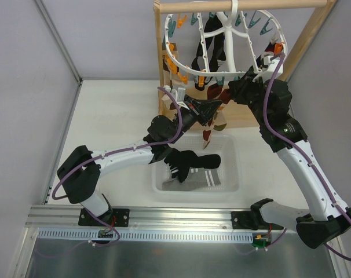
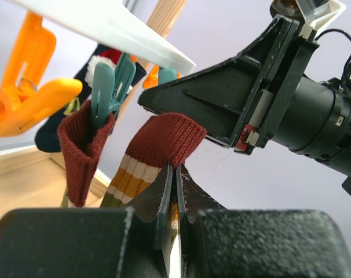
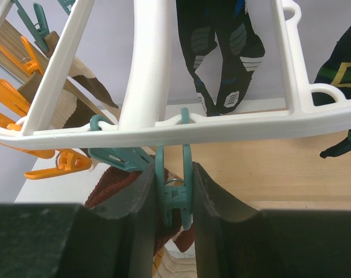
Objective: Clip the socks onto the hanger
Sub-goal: Clamp the sock onto the hanger.
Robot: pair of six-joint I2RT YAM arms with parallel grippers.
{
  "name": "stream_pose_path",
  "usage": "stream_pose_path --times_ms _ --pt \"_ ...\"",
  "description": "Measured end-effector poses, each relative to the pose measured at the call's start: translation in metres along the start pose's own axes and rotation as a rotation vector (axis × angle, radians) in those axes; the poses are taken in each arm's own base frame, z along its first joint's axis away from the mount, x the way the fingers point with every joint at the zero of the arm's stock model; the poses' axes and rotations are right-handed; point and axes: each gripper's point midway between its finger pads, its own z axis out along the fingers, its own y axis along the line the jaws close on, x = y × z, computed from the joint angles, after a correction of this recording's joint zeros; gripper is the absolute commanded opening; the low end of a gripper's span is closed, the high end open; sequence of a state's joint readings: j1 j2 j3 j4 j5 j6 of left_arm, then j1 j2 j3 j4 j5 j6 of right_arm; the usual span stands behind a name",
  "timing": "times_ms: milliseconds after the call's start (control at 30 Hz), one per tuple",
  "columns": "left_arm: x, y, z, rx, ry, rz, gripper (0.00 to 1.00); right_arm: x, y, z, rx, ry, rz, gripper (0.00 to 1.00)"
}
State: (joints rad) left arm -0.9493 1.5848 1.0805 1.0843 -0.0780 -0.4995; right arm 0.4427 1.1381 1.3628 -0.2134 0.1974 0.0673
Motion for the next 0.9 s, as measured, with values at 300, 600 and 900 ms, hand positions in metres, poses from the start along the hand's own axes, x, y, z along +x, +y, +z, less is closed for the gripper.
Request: stream_pose_path --times_ms 300,600,900 --pt "0.020 0.004 0.001 0.006 0.039 -0.049 0.00 0.000 0.000 -0.001 -0.001 -0.002 0.007 0.01" --pt "0.018 0.003 0.002 0.011 0.029 -0.062 0.00 -0.004 0.002 -0.005 -0.009 -0.011 0.019 0.01" --pt "0.011 -0.001 0.003 0.028 0.001 -0.065 0.00 -0.003 0.002 -0.005 -0.008 -0.011 0.021 0.01"
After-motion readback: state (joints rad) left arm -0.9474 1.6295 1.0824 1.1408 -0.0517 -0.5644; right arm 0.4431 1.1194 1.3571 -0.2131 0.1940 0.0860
